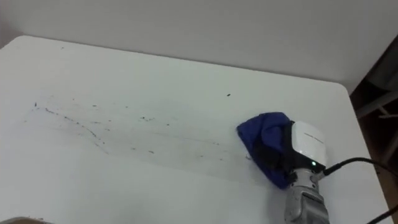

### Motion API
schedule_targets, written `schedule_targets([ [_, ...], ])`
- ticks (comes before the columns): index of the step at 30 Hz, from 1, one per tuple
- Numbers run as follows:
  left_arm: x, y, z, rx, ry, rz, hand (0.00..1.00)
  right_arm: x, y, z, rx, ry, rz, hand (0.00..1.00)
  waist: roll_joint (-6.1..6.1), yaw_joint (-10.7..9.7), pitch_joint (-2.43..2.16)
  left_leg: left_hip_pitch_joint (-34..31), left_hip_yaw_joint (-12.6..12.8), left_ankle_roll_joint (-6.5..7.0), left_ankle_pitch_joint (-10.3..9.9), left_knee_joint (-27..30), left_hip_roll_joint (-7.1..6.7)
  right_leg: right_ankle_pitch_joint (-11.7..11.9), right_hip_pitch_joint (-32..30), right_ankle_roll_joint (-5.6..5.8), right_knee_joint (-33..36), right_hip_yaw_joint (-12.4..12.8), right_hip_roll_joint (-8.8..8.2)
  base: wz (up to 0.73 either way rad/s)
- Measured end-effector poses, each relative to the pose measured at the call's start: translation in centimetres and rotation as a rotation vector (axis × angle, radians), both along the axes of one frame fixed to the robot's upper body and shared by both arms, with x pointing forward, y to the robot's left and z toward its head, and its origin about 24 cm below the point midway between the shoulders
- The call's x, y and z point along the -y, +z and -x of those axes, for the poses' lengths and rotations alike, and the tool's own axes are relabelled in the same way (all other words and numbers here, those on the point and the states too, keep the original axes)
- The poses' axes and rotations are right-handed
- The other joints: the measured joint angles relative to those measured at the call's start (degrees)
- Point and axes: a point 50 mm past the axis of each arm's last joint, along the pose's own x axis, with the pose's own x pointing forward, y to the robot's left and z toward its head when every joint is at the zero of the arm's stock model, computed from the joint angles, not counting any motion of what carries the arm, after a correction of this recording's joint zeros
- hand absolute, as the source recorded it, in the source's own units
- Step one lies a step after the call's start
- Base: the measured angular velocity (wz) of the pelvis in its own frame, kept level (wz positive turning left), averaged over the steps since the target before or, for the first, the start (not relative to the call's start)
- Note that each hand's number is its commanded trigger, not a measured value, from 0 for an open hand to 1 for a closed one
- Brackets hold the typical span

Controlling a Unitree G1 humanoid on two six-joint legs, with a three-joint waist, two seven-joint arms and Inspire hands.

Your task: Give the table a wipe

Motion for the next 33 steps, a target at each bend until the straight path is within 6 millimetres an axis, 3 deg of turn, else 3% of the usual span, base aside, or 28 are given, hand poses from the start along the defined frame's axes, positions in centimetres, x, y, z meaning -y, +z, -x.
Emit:
schedule_targets([
  [4, 0.0, 0.1, -0.1, 0.007, -0.002, -0.001, 0.0, 0.0, -0.5, 0.5, -0.023, 0.015, 0.005, 0.0, 0.01, -0.8, -0.08, 1.0, 0.0, -0.06, 0.0, -0.8, -0.03, -0.2, 1.1, -0.14, -0.7, -0.1, 0.08, 0.04],
  [7, -0.1, 0.5, -1.8, 0.073, -0.016, -0.007, 0.0, -0.1, -0.6, 0.7, -0.029, 0.037, 0.036, 0.0, -0.14, -1.2, -0.23, 1.2, 0.1, -0.06, -0.2, -1.1, -0.08, -0.3, 1.1, -0.02, -0.9, -0.1, 0.07, 0.0],
  [11, -0.1, 0.5, -3.3, 0.124, -0.031, -0.006, 0.0, 0.5, -1.2, 1.3, -0.02, 0.037, 0.047, 0.0, -0.02, -1.8, -0.9, 1.8, 0.1, 0.17, -0.4, -1.3, -0.26, -0.3, 1.8, 0.22, -0.9, -0.1, -0.08, 0.02],
  [17, -0.6, 0.6, -3.3, 0.126, -0.016, -0.018, 0.0, 0.6, -1.8, 2.4, -0.001, 0.044, 0.044, 0.0, -0.01, -3.2, -1.53, 3.3, 0.1, 0.22, -0.4, -1.5, -0.33, -0.3, 3.3, 0.36, -0.9, -0.2, -0.22, 0.0],
  [25, -0.7, 0.6, -4.0, 0.136, -0.012, -0.021, 0.0, 1.8, -1.6, 3.7, 0.034, -0.035, 0.018, 0.0, -0.03, -5.8, -1.58, 3.6, 1.8, 0.36, -0.5, -1.3, -0.25, -0.2, 2.8, 0.65, -0.8, 1.8, -0.21, -0.11],
  [31, -1.3, 1.2, -5.0, 0.244, 0.056, -0.009, 0.0, 5.5, -1.0, 5.5, 0.04, -0.257, -0.095, 0.0, 0.17, -8.5, -1.59, 3.9, 4.7, 0.53, -0.6, -2.4, 0.01, -0.2, 0.8, 0.66, 0.2, 4.8, -0.04, -0.28],
  [33, -1.3, 1.0, -4.6, 0.26, 0.098, 0.009, 0.0, 6.4, -0.3, 5.5, 0.085, -0.306, -0.138, 0.0, 0.32, -9.7, -1.04, 4.7, 6.1, 0.55, -0.6, -2.8, 0.08, -0.2, 0.6, 0.68, 0.3, 6.2, 0.08, -0.3],
])
